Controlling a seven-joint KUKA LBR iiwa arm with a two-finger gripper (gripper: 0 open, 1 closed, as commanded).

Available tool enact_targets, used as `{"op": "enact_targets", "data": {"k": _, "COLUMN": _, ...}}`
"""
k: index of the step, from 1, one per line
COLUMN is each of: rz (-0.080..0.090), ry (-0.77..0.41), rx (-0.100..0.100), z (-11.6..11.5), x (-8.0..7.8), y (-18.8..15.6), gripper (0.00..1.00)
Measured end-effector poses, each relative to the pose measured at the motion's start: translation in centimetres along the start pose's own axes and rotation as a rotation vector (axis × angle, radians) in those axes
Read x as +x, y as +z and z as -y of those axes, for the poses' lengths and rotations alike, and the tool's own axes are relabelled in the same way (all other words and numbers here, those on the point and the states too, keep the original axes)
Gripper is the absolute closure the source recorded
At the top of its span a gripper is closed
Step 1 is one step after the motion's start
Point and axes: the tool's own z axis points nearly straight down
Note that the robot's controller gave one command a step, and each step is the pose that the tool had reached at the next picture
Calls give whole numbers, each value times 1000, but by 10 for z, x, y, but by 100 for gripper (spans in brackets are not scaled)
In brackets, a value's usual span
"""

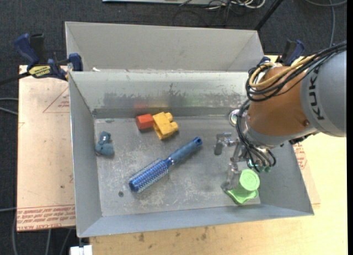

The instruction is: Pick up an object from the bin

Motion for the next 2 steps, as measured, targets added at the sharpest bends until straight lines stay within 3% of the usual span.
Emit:
{"op": "enact_targets", "data": {"k": 1, "rz": 13, "ry": -45, "rx": -3, "z": -66, "x": -68, "y": 18, "gripper": 0}}
{"op": "enact_targets", "data": {"k": 2, "rz": 6, "ry": -218, "rx": 0, "z": -90, "x": -77, "y": 61, "gripper": 0}}
